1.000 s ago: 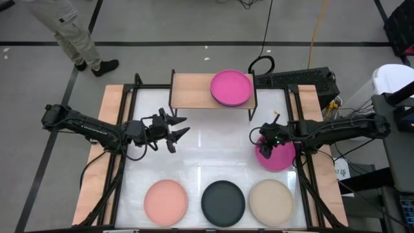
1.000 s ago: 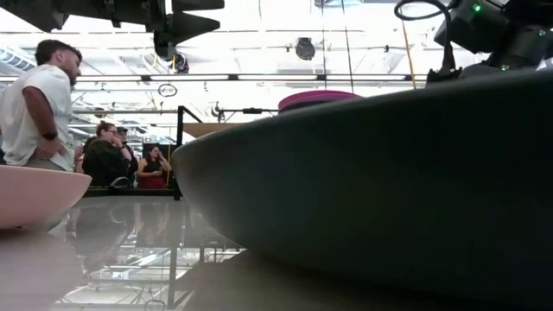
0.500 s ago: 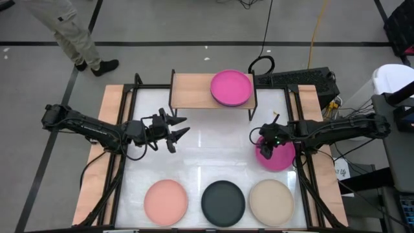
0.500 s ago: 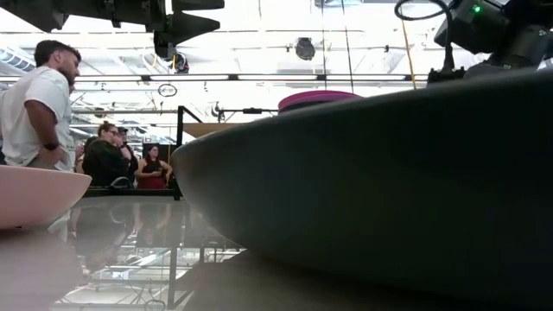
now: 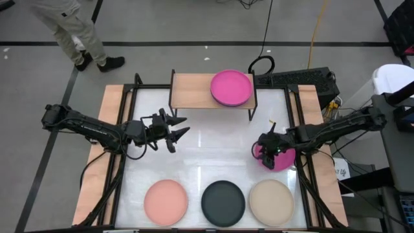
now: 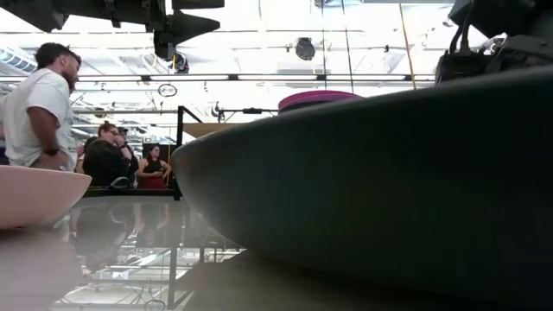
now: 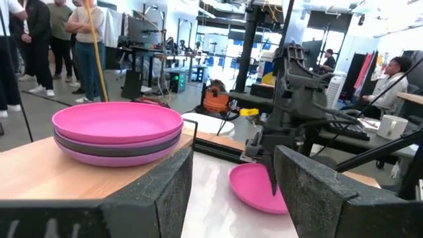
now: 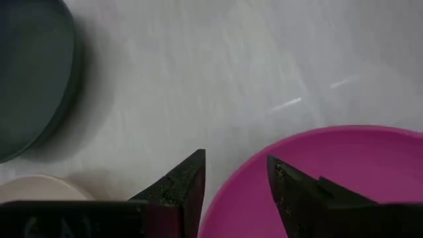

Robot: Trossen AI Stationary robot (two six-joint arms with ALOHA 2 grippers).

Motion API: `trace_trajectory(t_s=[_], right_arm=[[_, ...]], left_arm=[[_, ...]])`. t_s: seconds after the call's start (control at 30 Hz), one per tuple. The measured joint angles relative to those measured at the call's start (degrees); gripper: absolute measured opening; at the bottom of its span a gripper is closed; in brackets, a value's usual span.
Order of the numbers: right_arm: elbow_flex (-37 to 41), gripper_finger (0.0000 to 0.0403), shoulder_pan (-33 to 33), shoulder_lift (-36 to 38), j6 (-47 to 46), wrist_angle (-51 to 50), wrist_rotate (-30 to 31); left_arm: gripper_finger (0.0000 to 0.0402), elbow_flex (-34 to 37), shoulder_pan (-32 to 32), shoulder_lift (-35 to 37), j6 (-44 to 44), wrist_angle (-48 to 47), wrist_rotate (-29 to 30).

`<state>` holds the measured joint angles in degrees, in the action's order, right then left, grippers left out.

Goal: Place and stack plates onto a shelf
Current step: Put the pink plate on the shelf

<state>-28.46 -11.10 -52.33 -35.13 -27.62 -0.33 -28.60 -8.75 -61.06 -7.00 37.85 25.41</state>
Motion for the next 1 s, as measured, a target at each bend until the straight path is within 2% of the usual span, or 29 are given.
trace_trajectory(t_s=[0.37, 0.63, 1.0], right_arm=[[-7.3, 0.0129, -8.7, -11.2, -4.7, -5.9, 5.0], [-8.4, 0.0113, -9.7, -16.4, -9.1, -9.1, 5.0], [-8.4, 0.0111, -9.6, -22.1, -8.9, -9.6, 5.1]], left_arm=[[0.0218, 0.0, 0.0, 0.0, 3.6, 2.6, 0.0], [0.0218, 0.0, 0.0, 0.0, 3.8, 2.8, 0.0], [0.0218, 0.0, 0.0, 0.0, 3.8, 2.7, 0.0]])
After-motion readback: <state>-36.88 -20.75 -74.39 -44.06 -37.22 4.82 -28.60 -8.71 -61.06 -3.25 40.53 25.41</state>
